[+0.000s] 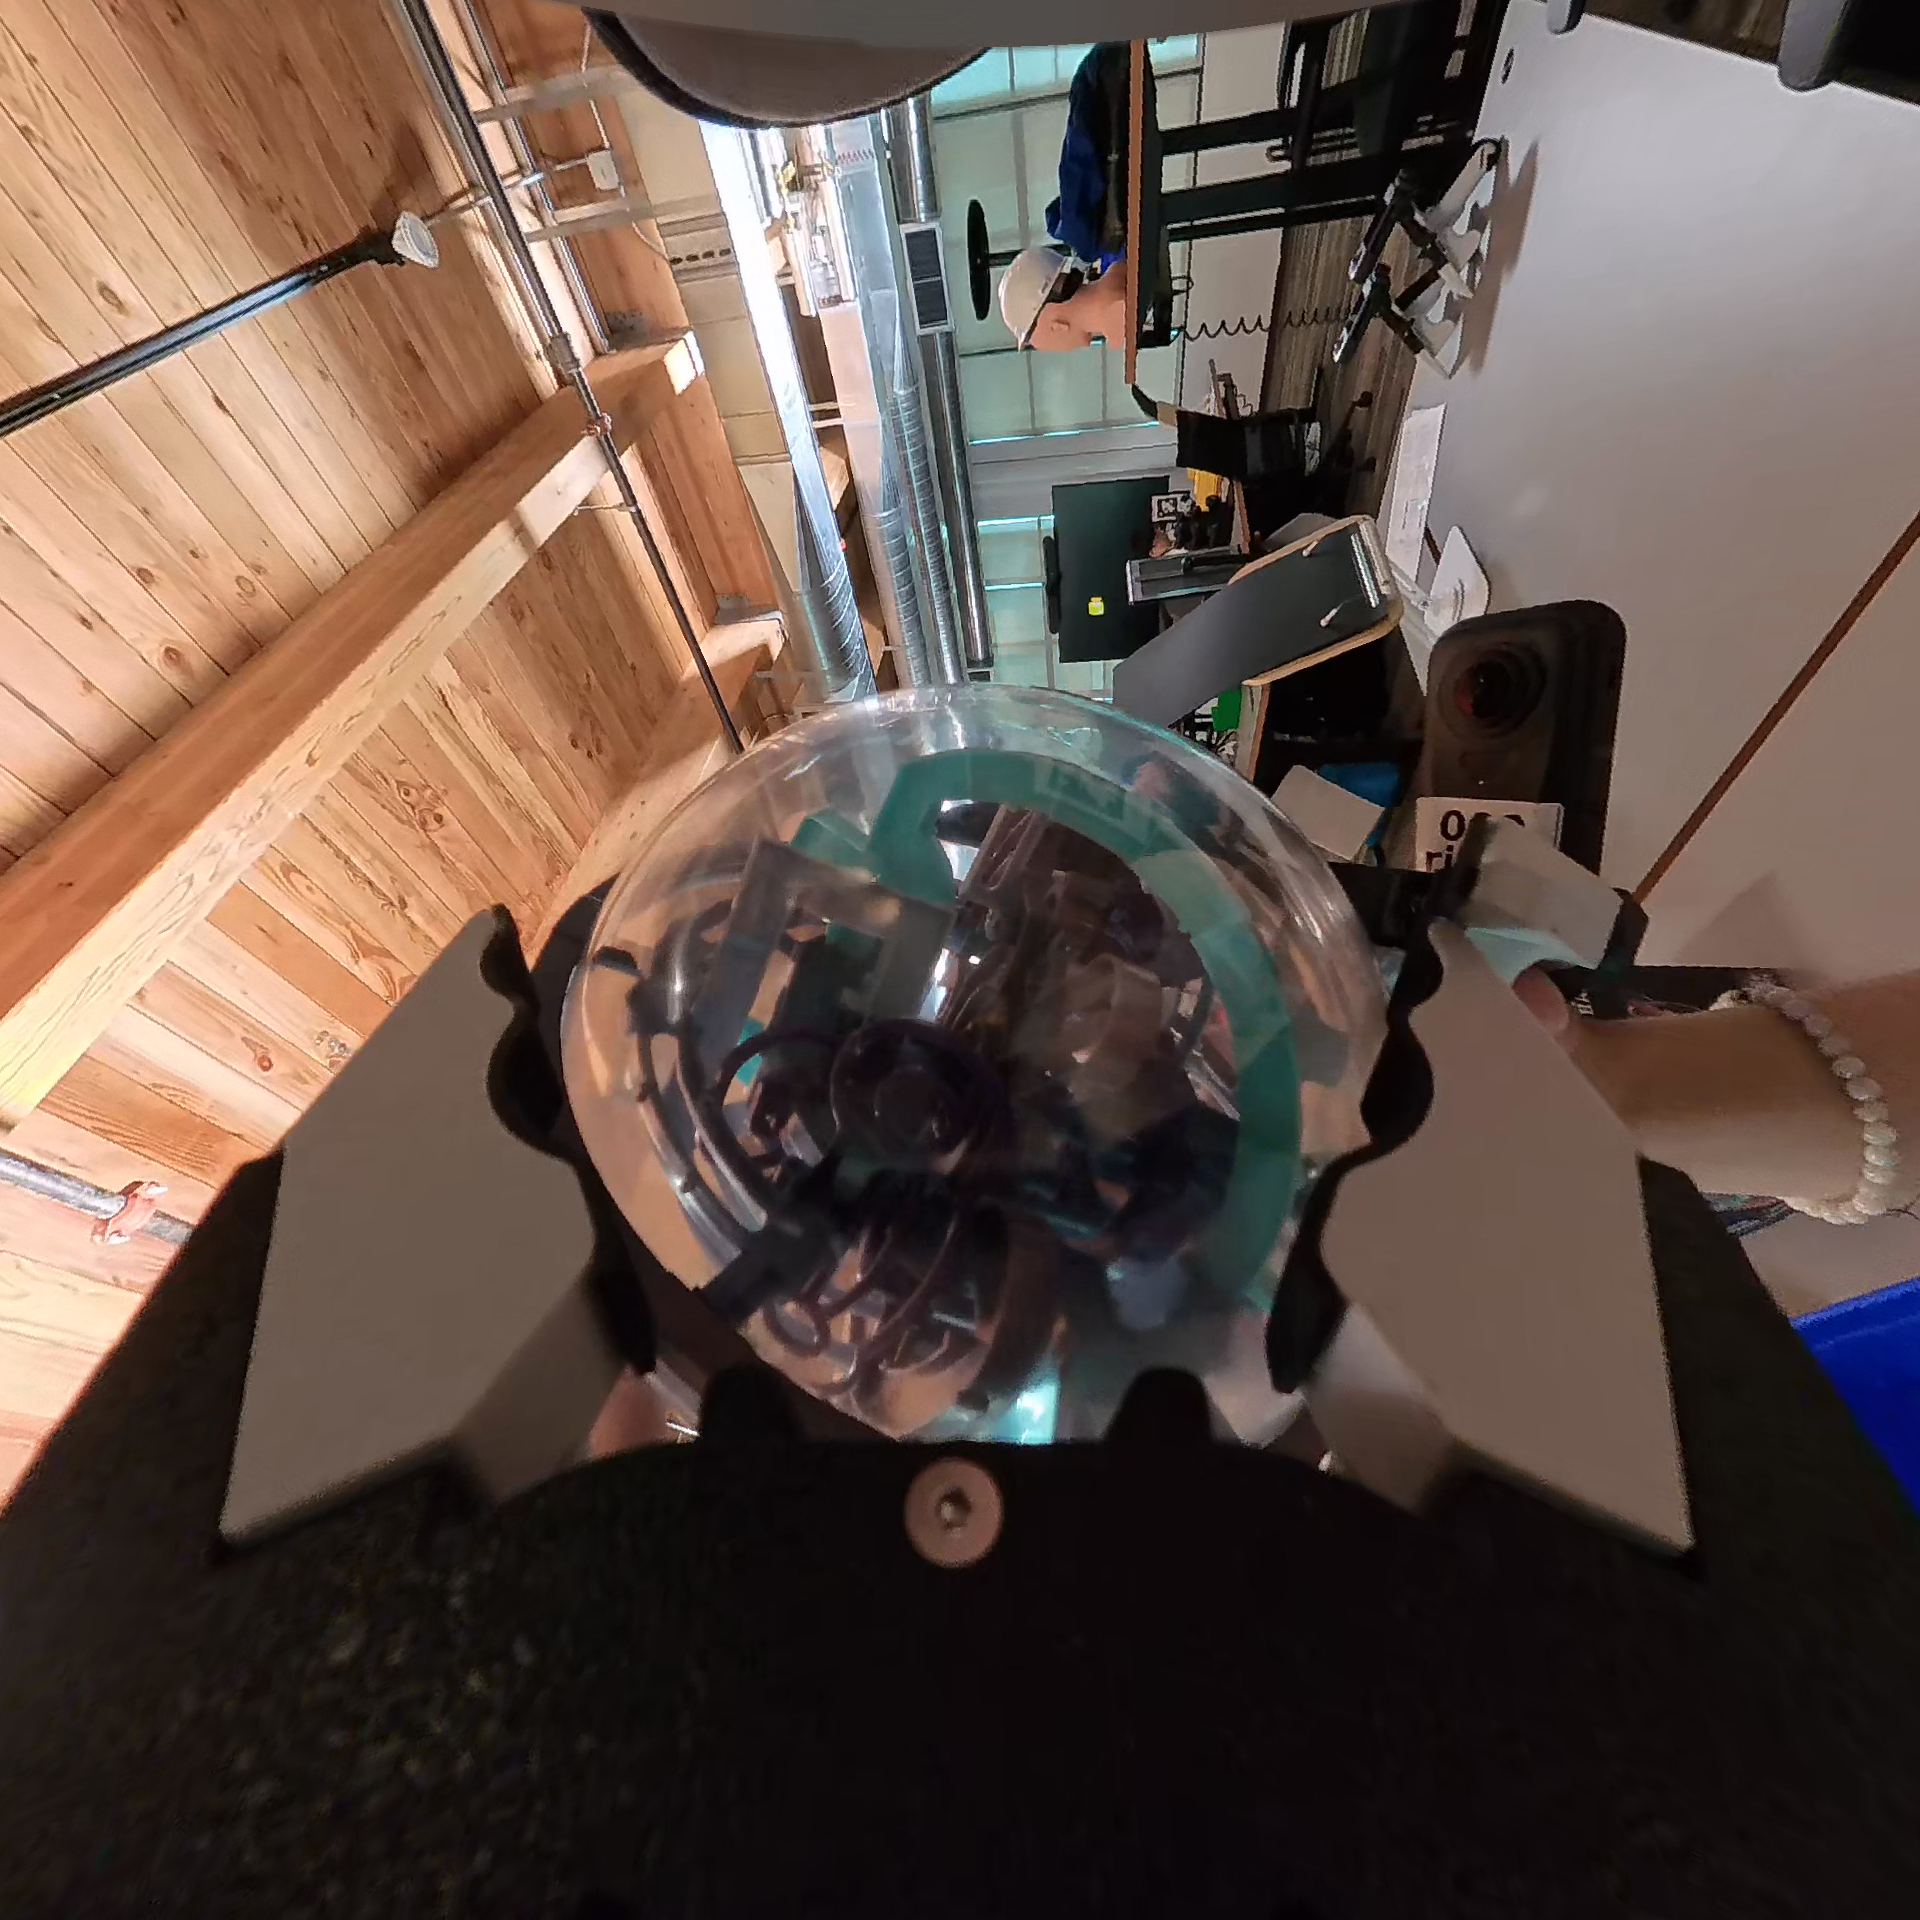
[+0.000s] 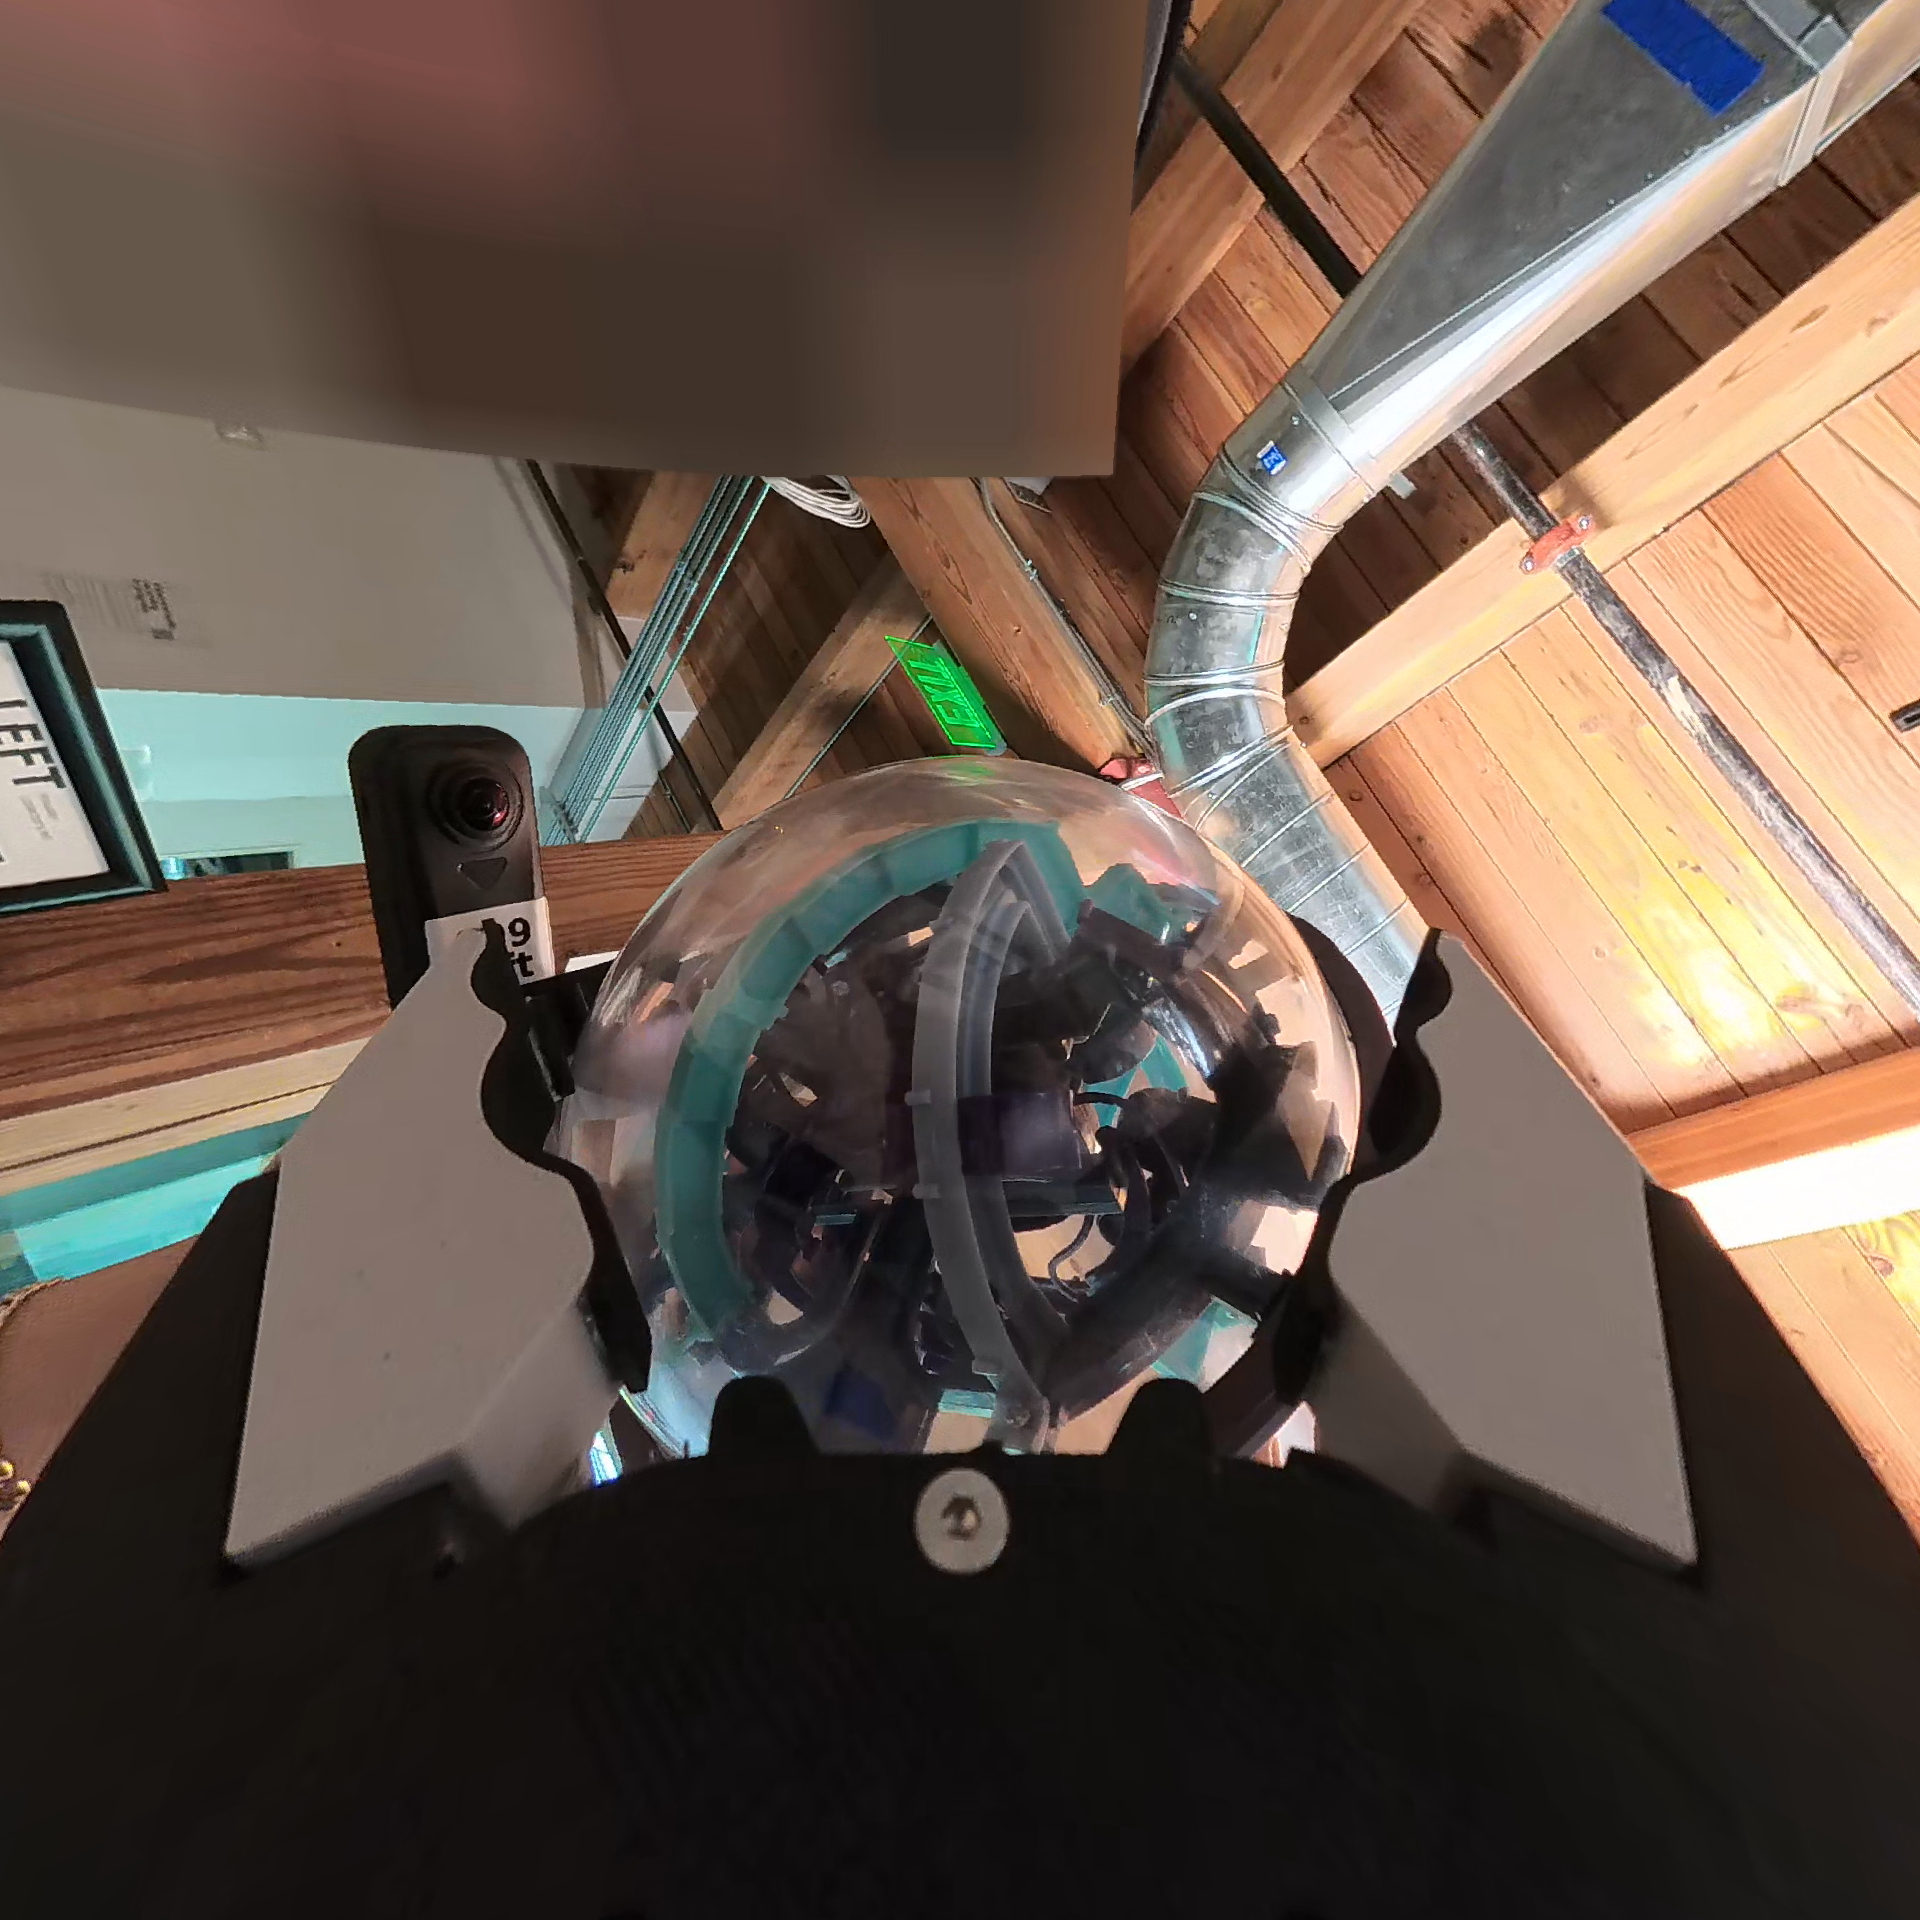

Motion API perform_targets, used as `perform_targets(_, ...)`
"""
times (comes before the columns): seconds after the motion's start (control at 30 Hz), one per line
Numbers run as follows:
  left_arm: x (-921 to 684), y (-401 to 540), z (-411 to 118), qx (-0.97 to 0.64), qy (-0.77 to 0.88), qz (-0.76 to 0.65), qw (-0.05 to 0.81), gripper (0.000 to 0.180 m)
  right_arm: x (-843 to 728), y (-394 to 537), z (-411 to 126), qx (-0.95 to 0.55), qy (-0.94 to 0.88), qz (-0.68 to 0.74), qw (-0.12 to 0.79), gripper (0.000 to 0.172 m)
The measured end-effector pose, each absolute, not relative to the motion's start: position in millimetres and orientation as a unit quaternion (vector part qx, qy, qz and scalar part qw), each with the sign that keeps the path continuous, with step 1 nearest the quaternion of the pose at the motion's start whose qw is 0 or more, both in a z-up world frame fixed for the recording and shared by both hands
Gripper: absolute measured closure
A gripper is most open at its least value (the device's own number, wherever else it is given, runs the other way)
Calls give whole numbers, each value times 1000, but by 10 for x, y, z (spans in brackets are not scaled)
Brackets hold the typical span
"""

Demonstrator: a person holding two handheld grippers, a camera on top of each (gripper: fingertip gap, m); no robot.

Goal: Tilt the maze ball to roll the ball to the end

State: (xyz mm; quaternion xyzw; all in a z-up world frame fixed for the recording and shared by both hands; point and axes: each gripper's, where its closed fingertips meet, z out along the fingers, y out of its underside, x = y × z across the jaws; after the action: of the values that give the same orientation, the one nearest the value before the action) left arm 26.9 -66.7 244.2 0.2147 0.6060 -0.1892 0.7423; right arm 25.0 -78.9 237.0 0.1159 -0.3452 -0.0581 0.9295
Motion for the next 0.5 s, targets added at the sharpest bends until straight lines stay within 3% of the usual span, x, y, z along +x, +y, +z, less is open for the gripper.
perform_targets(0.5, 377, -693, 2343, 190, 632, -175, 730, 27, 369, -812, 2272, 123, -313, -31, 941, 15)
